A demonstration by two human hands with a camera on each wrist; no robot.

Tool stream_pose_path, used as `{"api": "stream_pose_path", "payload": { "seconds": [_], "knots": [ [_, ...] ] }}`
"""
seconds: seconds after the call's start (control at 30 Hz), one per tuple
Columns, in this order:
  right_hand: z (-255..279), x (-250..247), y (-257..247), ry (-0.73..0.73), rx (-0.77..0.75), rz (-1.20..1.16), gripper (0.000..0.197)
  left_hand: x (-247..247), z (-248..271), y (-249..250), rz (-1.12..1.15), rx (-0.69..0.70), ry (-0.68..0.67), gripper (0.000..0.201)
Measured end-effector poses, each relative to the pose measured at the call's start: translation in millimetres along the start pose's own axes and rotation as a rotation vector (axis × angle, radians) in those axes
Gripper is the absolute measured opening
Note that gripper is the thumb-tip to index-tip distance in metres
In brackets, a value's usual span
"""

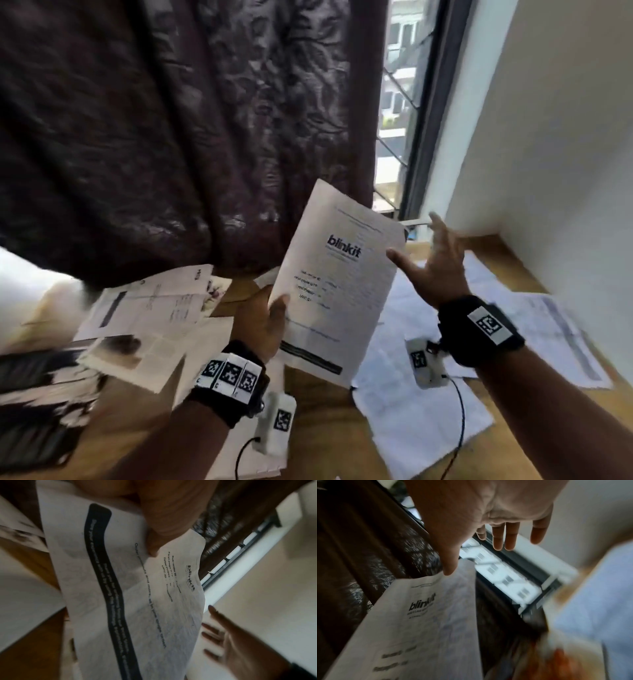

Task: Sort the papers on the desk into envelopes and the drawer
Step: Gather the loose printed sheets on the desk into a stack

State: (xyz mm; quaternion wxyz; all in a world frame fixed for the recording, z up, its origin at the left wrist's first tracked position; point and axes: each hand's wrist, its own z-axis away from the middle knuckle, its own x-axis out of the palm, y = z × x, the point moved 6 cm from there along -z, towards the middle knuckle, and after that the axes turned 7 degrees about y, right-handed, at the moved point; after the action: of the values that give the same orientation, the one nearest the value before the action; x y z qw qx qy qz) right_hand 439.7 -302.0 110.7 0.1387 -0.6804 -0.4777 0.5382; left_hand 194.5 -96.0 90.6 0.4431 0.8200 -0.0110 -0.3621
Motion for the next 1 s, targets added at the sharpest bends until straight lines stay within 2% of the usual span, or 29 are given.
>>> {"api": "stream_pose_path", "payload": {
  "seconds": [0.03, 0.07, 0.13, 0.2, 0.27, 0.33, 0.43, 0.53, 0.6, 0.67, 0.77, 0.87, 1.0],
  "knots": [
    [14, 24, -1, -0.118, 0.114, -0.095, 0.103, -13, 2, -14, 0.027, -0.045, 0.004, 0.05],
    [32, 49, -11, -0.252, 0.207, -0.215, 0.094, -26, 3, -35, 0.039, -0.103, 0.001, 0.052],
    [71, 93, -31, -0.489, 0.362, -0.454, 0.065, -45, 11, -75, 0.038, -0.228, -0.037, 0.05],
    [101, 135, -44, -0.577, 0.389, -0.533, 0.039, -61, 21, -111, 0.047, -0.337, -0.081, 0.051],
    [122, 162, -54, -0.561, 0.306, -0.522, 0.025, -73, 30, -137, 0.025, -0.404, -0.096, 0.044],
    [141, 189, -65, -0.569, 0.267, -0.493, 0.024, -88, 38, -163, 0.007, -0.447, -0.091, 0.031],
    [167, 223, -68, -0.617, 0.305, -0.446, 0.021, -100, 49, -201, -0.015, -0.525, -0.144, 0.032],
    [187, 246, -61, -0.673, 0.29, -0.336, 0.045, -106, 56, -225, -0.046, -0.584, -0.222, 0.034],
    [195, 252, -60, -0.67, 0.291, -0.283, 0.063, -107, 61, -236, -0.05, -0.592, -0.285, 0.026],
    [201, 250, -59, -0.655, 0.306, -0.237, 0.069, -104, 68, -242, -0.027, -0.604, -0.33, 0.023],
    [209, 245, -56, -0.624, 0.342, -0.102, 0.066, -101, 77, -257, -0.019, -0.61, -0.374, 0.039],
    [216, 241, -49, -0.615, 0.353, 0.005, 0.068, -95, 78, -259, -0.043, -0.55, -0.445, 0.048],
    [216, 240, -51, -0.609, 0.374, 0.175, 0.06, -93, 70, -259, -0.127, -0.438, -0.462, 0.069]
  ]
}}
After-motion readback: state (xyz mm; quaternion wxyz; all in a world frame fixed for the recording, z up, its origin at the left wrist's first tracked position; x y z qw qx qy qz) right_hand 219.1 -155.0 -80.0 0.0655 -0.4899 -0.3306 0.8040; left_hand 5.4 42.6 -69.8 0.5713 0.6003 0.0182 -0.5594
